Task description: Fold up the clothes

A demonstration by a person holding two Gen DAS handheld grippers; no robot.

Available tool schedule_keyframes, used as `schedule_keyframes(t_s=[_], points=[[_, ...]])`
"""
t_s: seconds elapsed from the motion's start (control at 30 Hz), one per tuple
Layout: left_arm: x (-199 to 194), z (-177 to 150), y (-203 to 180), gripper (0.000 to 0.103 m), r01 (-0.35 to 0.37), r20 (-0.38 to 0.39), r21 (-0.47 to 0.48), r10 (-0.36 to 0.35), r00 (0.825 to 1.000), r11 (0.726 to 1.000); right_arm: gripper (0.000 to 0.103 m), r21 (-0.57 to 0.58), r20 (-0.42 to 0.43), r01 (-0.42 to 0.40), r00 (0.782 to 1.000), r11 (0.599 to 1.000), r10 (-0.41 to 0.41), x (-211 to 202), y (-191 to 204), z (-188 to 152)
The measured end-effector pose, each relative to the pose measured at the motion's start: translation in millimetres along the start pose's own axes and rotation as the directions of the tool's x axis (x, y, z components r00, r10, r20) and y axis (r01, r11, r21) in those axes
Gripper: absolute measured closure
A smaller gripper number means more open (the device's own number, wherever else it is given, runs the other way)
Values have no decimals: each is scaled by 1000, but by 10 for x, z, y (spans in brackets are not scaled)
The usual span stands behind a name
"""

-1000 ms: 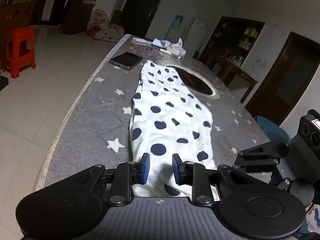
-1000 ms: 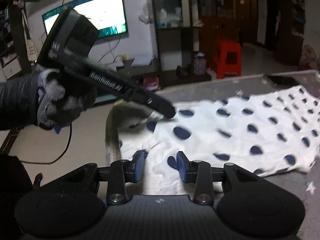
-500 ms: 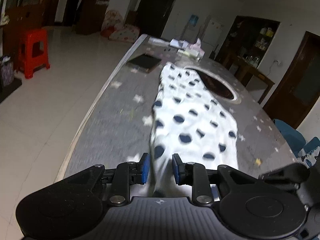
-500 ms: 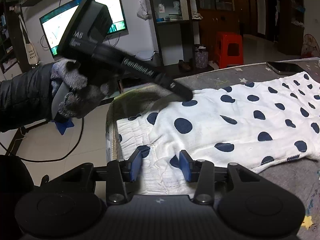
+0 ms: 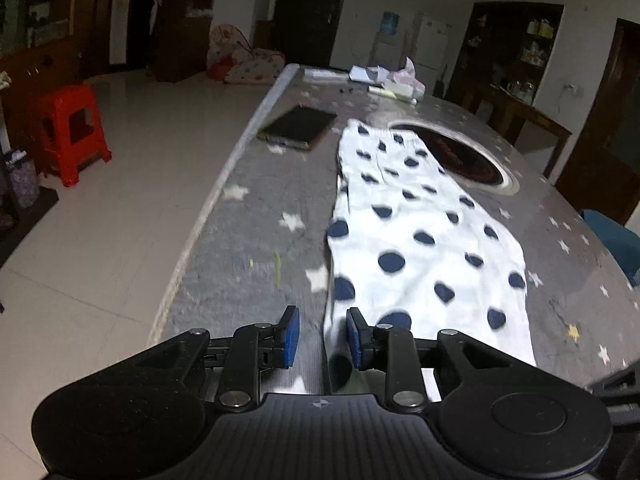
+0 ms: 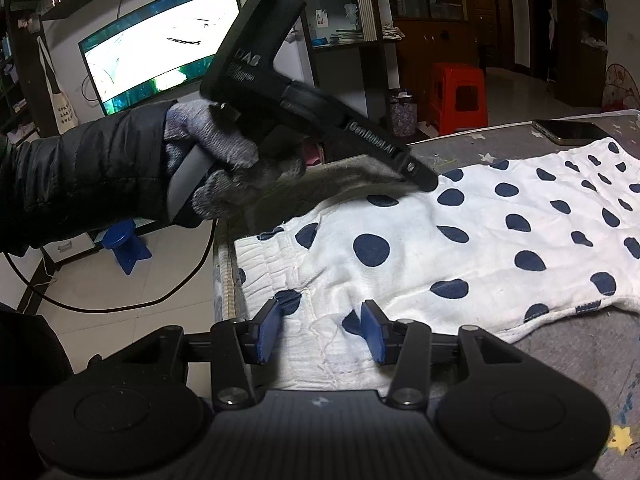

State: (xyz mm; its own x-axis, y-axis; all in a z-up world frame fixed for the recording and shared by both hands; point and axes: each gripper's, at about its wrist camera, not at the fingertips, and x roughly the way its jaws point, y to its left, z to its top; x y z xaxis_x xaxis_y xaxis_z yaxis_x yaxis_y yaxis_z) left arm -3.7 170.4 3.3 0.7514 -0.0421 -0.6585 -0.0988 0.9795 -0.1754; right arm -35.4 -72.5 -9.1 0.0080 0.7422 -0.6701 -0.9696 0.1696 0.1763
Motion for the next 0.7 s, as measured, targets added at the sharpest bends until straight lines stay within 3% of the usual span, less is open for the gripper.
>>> schedule_keyframes(t_s=[0.13, 0.43, 0.53, 0.7], points=[[-160, 30, -125, 77, 59, 34, -1, -59, 998, 998, 55, -12, 1, 4, 1000, 1000, -4, -11, 17, 6], [-502, -220, -346, 77, 231, 9, 25, -232, 973, 973, 55, 65, 55, 37, 998, 997, -41, -186, -195, 110], [-501, -326, -371, 78, 259, -13, 32, -258, 966, 965, 55, 98, 69, 66, 995, 993, -73, -230, -300, 121], [-378, -446, -317, 78, 239, -57, 5, -239, 969, 971, 56, 103, 25, 111, 993, 989, -114, -126, -401, 31]])
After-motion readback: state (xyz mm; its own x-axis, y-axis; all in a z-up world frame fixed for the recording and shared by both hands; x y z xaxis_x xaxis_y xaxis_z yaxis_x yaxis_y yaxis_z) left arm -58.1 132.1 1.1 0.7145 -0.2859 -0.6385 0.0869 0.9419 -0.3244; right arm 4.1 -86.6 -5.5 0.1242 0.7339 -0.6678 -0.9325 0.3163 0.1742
